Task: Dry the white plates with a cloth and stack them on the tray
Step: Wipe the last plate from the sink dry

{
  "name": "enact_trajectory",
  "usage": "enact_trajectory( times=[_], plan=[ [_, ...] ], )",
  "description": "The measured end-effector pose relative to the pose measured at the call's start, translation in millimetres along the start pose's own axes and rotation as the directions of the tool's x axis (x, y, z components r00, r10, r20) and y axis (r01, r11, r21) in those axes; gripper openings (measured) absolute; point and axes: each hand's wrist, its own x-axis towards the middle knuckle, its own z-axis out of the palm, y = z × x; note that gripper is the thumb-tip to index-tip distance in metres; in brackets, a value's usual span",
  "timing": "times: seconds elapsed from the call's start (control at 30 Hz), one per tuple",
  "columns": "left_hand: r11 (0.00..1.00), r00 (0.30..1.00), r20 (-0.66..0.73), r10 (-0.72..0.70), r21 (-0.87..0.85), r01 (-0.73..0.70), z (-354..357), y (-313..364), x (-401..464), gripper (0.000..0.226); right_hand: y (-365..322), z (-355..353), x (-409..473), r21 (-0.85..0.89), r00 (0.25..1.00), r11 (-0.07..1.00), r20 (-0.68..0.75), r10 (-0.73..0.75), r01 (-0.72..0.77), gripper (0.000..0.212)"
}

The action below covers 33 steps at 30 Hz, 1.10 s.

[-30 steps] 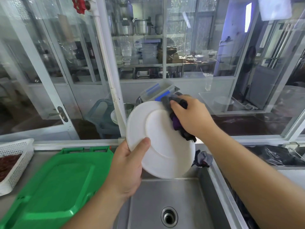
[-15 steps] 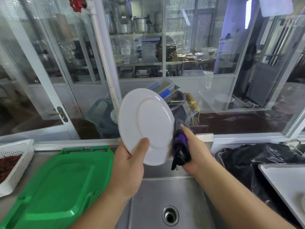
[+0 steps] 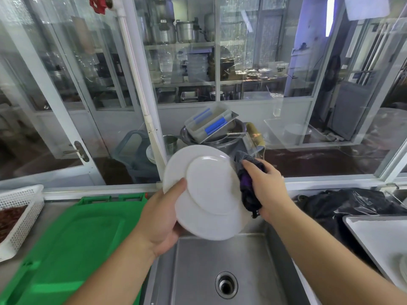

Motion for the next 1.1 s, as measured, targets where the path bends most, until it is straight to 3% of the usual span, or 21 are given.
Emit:
enact_trajectory(
  times=[0.07, 0.17, 0.23, 0.33, 0.43, 0.53, 0.67, 0.8, 0.87, 0.97, 1.1],
  plan=[
    [0.997, 0.996, -0.047, 0.082, -0.002, -0.082, 7.4, -12.5, 4.4, 0.046, 15.2, 7.9, -5.7, 0.034, 0.995, 0.996, -0.051, 0.080, -0.078, 0.012],
    [0.980, 0.980, -0.032, 0.194, 0.052, -0.192, 17.9, -35.0, 5.6, 0.025, 40.0, 24.0, -25.3, 0.255, 0.951, 0.921, -0.013, 0.309, -0.295, 0.013],
    [0.972, 0.979, 0.003, 0.205, 0.121, -0.203, 18.7, -48.7, 1.7, 0.036, 49.5, 31.6, -36.1, 0.368, 0.914, 0.847, 0.022, 0.405, -0.384, 0.020],
    [0.977, 0.982, 0.093, 0.165, 0.123, -0.176, 12.1, -58.5, -0.6, 0.058, 53.7, 30.5, -36.8, 0.407, 0.907, 0.826, 0.015, 0.422, -0.391, 0.023],
    [0.988, 0.980, 0.133, 0.148, 0.032, -0.153, 8.4, -48.7, 2.7, 0.059, 50.7, 23.4, -26.9, 0.357, 0.931, 0.877, -0.051, 0.363, -0.322, 0.018],
    [0.995, 0.994, 0.074, 0.082, -0.061, -0.077, 5.4, -27.2, 5.6, 0.062, 44.1, 16.2, -15.6, 0.280, 0.961, 0.937, -0.119, 0.248, -0.208, 0.012],
    [0.999, 0.999, -0.033, -0.025, -0.049, 0.024, 1.3, -7.2, 9.0, 0.059, 32.7, 9.4, -8.7, 0.109, 0.992, 0.992, -0.095, 0.078, -0.068, 0.026],
    [0.998, 0.995, -0.097, -0.019, -0.066, 0.013, -2.4, -10.3, 10.0, 0.035, 26.9, 7.3, -8.7, 0.024, 0.995, 1.000, -0.100, -0.009, 0.011, 0.033],
    [0.999, 0.992, -0.123, 0.024, -0.044, -0.030, -1.6, -17.7, 8.5, 0.023, 31.5, 10.9, -11.7, 0.045, 0.993, 0.999, -0.117, 0.033, -0.028, 0.020],
    [0.989, 0.986, -0.107, 0.126, 0.086, -0.117, 0.2, -31.3, 8.4, 0.015, 52.1, 20.4, -20.8, 0.092, 0.961, 0.967, -0.122, 0.246, -0.236, 0.016],
    [0.894, 0.978, -0.029, 0.208, 0.411, -0.178, -14.3, -41.7, 14.3, 0.035, 78.7, 32.8, -39.6, 0.006, 0.897, 0.899, -0.064, 0.438, -0.438, 0.024]
  ],
)
